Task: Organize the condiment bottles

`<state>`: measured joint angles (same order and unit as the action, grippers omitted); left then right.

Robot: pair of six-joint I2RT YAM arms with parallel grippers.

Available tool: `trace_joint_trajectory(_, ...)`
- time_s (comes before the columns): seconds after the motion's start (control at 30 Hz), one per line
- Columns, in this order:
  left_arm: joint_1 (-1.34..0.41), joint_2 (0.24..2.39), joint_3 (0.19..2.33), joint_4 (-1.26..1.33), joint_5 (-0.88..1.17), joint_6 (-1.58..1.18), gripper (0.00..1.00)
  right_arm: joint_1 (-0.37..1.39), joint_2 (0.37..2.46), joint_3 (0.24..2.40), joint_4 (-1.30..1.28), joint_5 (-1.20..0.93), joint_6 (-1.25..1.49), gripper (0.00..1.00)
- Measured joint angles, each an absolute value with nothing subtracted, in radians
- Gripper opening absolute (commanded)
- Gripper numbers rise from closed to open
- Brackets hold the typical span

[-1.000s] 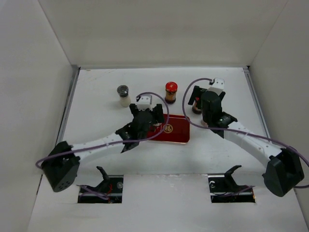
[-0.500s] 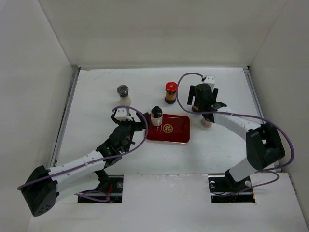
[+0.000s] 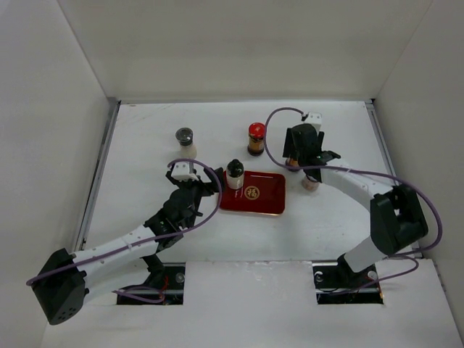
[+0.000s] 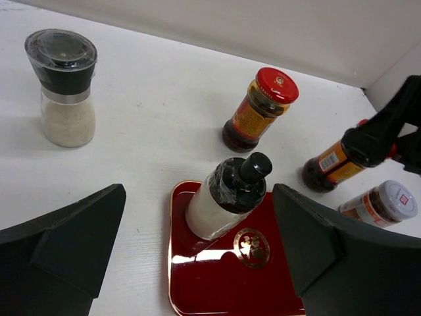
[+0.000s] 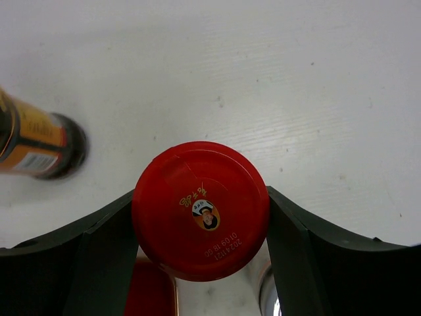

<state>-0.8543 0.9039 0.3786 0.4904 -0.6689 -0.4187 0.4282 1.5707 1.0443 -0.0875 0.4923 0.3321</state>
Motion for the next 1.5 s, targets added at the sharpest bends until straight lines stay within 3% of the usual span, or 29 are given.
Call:
trace_joint_trajectory(0.27, -0.834, 0.900, 0.373, 0.492, -0.669, -0.419, 0.96, 0.682, 1.340, 0.941, -0.108, 0.510, 0.344, 0.53)
trace_joint_trajectory(0.53, -0.816, 0.899, 0.360, 0.508, -0.669, -0.421, 0.96, 0.819, 1.425, 0.925, -0.034, 0.500, 0.362, 0.53)
trace_joint_trajectory(0.67, -0.802, 0.898, 0.350, 0.509, -0.669, -0.423, 0.96, 0.821, 1.496, 0.928, -0.007, 0.510, 0.358, 0.58)
trace_joint_trajectory(0.8, -0.797, 0.892, 0.344, 0.512, -0.669, -0.426, 0.96, 0.827, 1.523, 0.939, 0.031, 0.525, 0.358, 0.84)
trace_joint_trajectory(0.97, -0.799, 0.892, 0.344, 0.513, -0.669, -0.426, 0.96, 0.838, 1.523, 0.942, 0.085, 0.543, 0.355, 1.00)
trace_joint_trajectory(1.27, -0.801, 0.892, 0.344, 0.513, -0.669, -0.426, 0.96, 0.740, 1.385, 0.993, 0.089, 0.501, 0.338, 1.00)
trace_joint_trajectory(1.5, -0.801, 0.893, 0.344, 0.513, -0.669, -0.427, 0.96, 0.621, 1.629, 1.256, 0.060, 0.439, 0.291, 1.00)
